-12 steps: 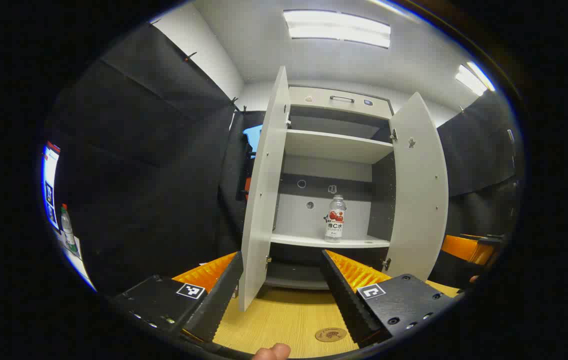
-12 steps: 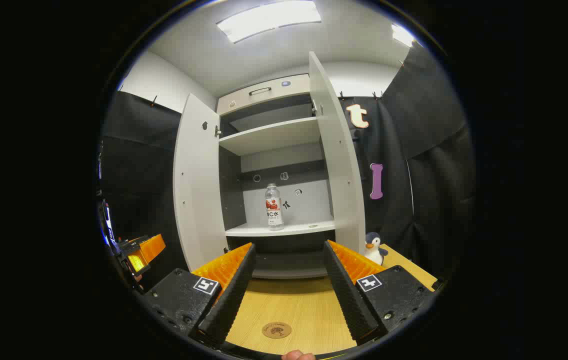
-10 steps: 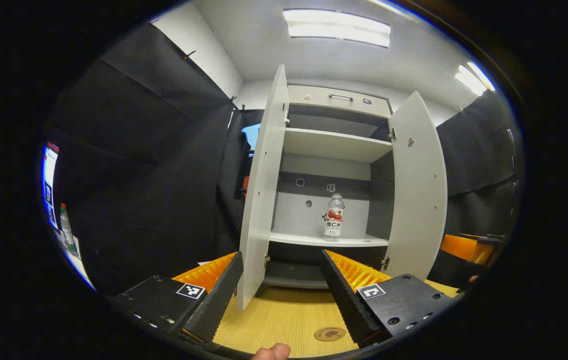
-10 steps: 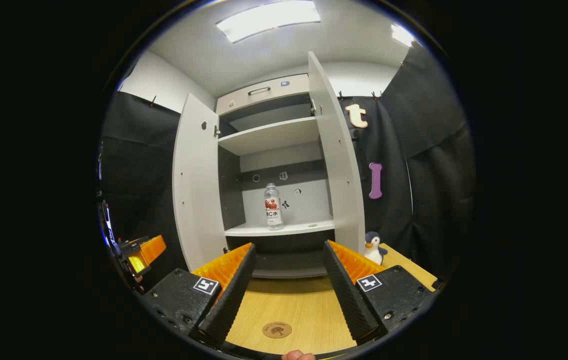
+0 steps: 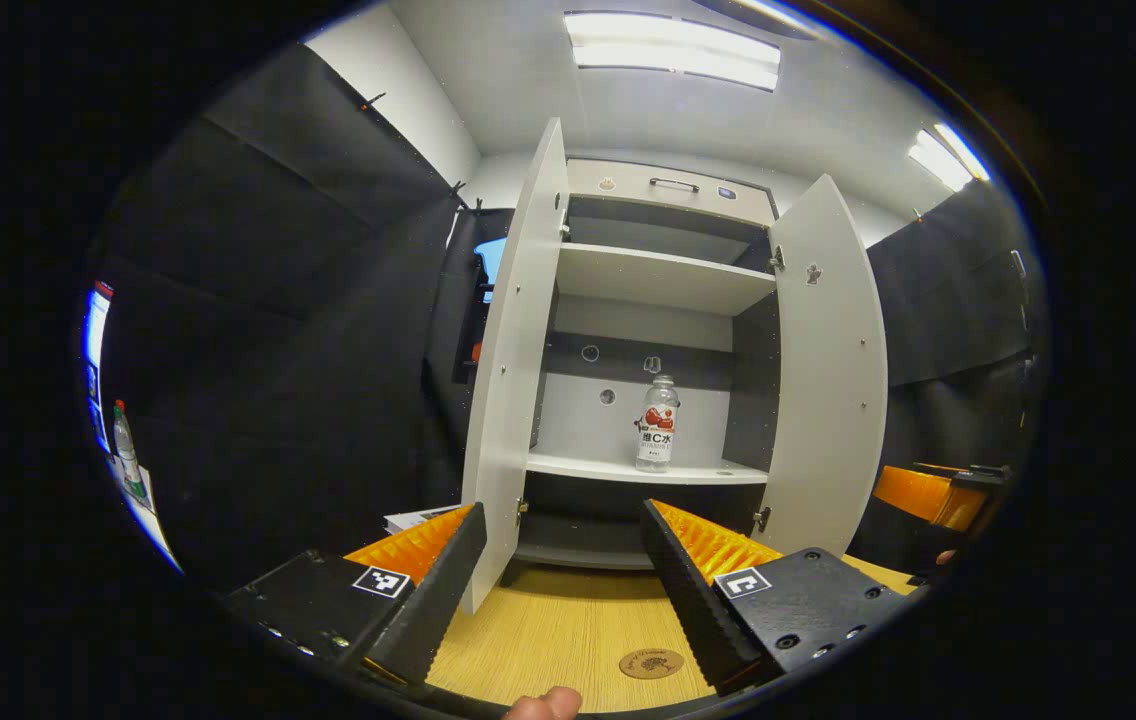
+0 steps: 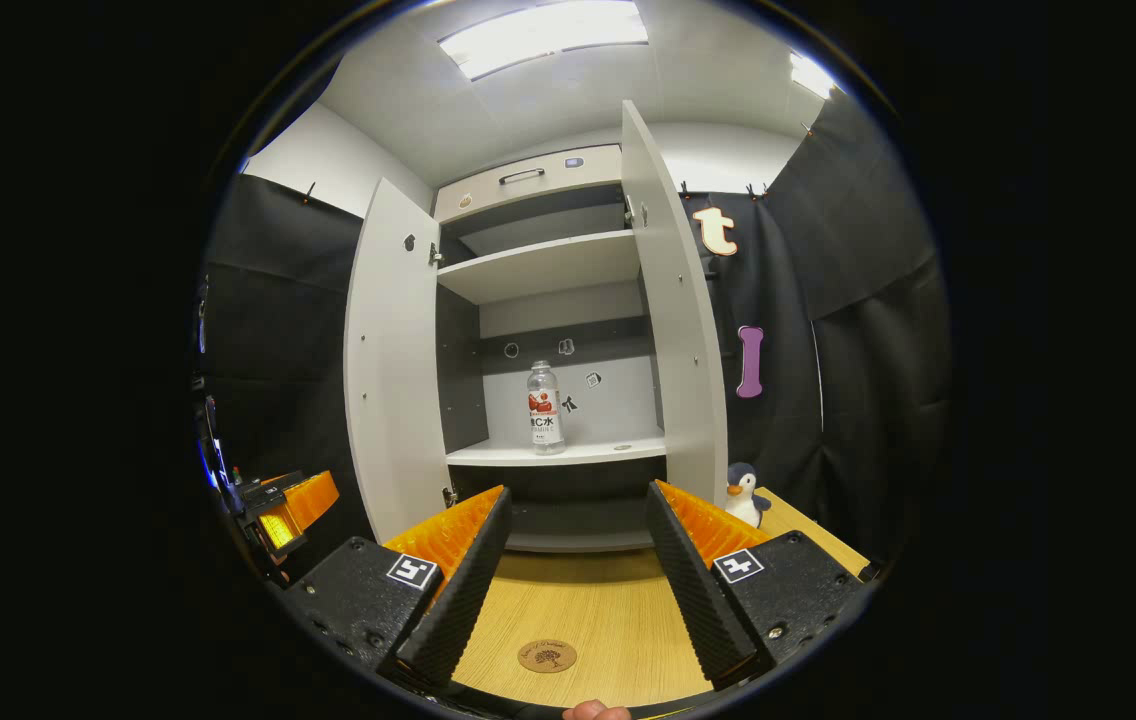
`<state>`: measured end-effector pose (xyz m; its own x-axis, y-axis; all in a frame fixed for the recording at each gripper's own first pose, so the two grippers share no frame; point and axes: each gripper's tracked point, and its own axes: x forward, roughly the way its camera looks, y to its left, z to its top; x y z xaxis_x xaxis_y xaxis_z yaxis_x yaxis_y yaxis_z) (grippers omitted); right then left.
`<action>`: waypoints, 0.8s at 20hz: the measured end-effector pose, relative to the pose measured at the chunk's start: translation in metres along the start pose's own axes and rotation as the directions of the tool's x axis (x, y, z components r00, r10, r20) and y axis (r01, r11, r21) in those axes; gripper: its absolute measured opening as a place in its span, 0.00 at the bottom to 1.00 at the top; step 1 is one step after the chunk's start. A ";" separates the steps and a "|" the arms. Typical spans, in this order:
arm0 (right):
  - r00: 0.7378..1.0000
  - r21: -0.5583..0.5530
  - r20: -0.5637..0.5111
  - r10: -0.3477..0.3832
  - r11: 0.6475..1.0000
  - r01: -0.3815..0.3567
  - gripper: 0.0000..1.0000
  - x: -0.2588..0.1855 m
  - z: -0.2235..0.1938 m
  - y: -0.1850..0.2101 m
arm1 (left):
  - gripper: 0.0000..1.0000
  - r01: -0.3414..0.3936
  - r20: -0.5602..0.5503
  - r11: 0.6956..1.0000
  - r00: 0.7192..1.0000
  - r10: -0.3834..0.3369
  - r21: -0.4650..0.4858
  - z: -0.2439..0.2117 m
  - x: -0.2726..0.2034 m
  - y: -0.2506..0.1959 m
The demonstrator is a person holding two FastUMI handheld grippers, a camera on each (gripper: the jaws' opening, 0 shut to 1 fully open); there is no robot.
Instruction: Grasp the bottle in the cabinet with the left hand and place it on the coaster, then close the right door with the right hand and the left door with the left hand.
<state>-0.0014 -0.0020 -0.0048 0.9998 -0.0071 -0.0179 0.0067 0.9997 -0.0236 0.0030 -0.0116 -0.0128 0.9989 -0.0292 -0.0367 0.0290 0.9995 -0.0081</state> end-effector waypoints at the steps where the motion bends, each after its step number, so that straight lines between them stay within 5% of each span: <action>1: 1.000 -0.002 0.002 0.000 1.000 0.000 0.82 0.000 0.001 0.001 | 0.95 0.002 -0.001 1.000 1.000 -0.002 0.000 0.000 0.000 0.000; 16: 1.000 -0.035 0.015 -0.010 0.999 0.011 0.82 -0.011 0.005 -0.001 | 0.94 0.088 -0.033 0.996 0.995 -0.089 -0.027 -0.005 0.013 -0.022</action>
<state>-0.0127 -0.0029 0.0004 0.9999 -0.0171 -0.0022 0.0169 0.9981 -0.0591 0.0156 -0.0336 -0.0179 0.9906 -0.1183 -0.0686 0.1159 0.9925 -0.0379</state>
